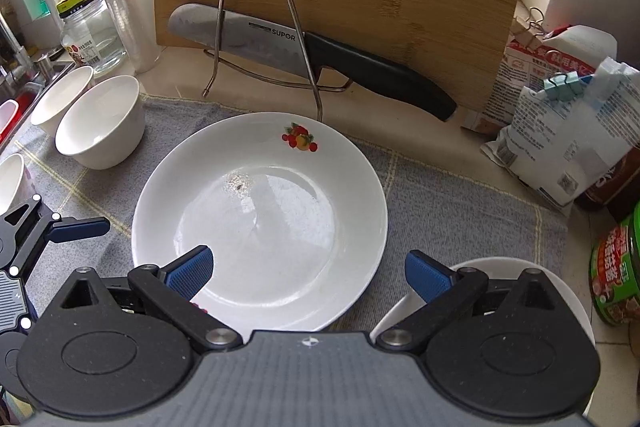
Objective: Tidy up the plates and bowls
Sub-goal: 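Grasp the rim of the small-spotted white plate with the right tool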
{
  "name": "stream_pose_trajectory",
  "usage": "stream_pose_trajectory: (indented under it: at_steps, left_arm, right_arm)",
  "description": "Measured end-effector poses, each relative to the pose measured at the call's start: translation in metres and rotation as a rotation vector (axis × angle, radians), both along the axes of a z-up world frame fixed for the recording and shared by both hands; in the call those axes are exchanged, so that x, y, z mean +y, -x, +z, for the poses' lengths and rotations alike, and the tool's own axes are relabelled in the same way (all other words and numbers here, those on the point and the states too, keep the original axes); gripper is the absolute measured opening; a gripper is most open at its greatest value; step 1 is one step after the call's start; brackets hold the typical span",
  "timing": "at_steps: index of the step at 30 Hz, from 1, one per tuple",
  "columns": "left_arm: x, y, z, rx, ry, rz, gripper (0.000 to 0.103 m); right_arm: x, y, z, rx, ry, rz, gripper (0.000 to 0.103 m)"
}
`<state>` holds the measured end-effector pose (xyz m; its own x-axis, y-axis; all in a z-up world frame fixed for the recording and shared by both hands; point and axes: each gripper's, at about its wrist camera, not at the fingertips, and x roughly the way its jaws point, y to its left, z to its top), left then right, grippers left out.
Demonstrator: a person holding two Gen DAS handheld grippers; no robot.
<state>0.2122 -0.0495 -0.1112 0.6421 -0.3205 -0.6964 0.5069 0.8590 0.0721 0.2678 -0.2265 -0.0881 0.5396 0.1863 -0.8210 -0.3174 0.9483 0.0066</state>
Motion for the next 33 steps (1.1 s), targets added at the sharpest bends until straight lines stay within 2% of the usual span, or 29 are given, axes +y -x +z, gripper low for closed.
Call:
stream_pose_trajectory:
  at_steps: [8,18,33]
  left_arm:
    - [-0.004,-0.006,-0.008,0.023,-0.004,-0.001,0.102]
    - [-0.007,-0.016,-0.013,0.052,0.042,-0.015,0.102]
    - [-0.013,-0.037,-0.016,0.031,0.049,-0.116,0.103]
  right_arm:
    - [0.003,-0.041,-0.019,0.076,0.004,0.04,0.103]
    - [0.003,-0.059,-0.036,0.163,-0.044,0.07,0.103]
    - [0.005,-0.073,-0.033,0.168,-0.067,0.117,0.103]
